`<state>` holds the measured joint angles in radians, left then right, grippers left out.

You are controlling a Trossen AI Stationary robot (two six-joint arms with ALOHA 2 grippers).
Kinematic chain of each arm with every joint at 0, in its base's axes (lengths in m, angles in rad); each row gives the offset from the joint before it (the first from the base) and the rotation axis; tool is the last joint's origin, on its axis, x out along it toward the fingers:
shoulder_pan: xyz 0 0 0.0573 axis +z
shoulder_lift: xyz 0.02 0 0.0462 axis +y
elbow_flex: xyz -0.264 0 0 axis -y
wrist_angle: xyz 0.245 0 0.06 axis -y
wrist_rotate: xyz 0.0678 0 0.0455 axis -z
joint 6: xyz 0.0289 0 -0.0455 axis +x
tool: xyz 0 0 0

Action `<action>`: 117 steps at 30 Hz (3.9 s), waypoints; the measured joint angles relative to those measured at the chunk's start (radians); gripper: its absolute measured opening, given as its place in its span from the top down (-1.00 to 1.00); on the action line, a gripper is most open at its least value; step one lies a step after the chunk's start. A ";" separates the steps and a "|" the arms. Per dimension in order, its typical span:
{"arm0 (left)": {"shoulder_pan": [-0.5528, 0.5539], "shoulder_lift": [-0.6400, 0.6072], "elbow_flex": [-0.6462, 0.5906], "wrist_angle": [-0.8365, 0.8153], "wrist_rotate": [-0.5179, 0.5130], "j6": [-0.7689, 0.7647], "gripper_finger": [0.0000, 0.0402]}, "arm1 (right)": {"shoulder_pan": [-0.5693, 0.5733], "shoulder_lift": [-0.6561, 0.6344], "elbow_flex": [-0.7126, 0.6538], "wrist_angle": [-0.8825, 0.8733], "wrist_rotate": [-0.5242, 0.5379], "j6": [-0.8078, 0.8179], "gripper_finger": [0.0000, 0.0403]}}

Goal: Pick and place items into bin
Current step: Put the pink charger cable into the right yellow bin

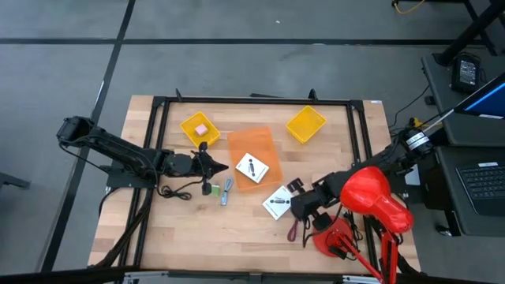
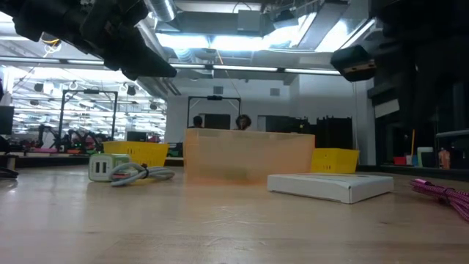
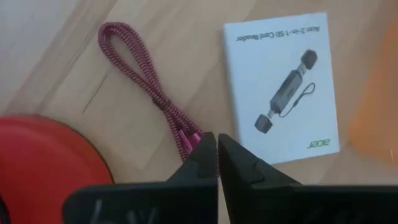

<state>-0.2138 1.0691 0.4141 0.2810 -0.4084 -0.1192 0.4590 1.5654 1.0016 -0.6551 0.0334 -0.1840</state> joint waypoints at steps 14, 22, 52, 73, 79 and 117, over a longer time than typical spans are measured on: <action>0.000 0.000 0.000 0.000 0.000 -0.002 0.99 | 0.030 0.030 -0.009 0.075 0.000 -0.109 0.32; 0.000 0.000 0.000 -0.001 0.001 -0.002 0.99 | 0.050 0.140 -0.011 0.079 -0.007 -0.147 0.21; 0.000 0.000 0.000 -0.016 0.035 -0.054 0.99 | 0.049 0.245 -0.008 0.067 -0.094 -0.141 0.96; -0.061 0.000 0.000 -0.024 0.087 0.015 0.99 | -0.052 0.023 0.077 -0.031 -0.083 -0.063 1.00; -0.095 0.000 0.000 -0.023 0.086 0.045 0.99 | -0.102 -0.099 0.033 0.021 -0.011 -0.056 1.00; -0.159 0.000 0.000 -0.031 0.087 0.055 0.99 | -0.686 -0.241 -0.148 0.158 0.172 0.049 1.00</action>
<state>-0.3733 1.0695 0.4141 0.2501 -0.3218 -0.0647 -0.2267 1.3243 0.8539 -0.4973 0.2050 -0.1349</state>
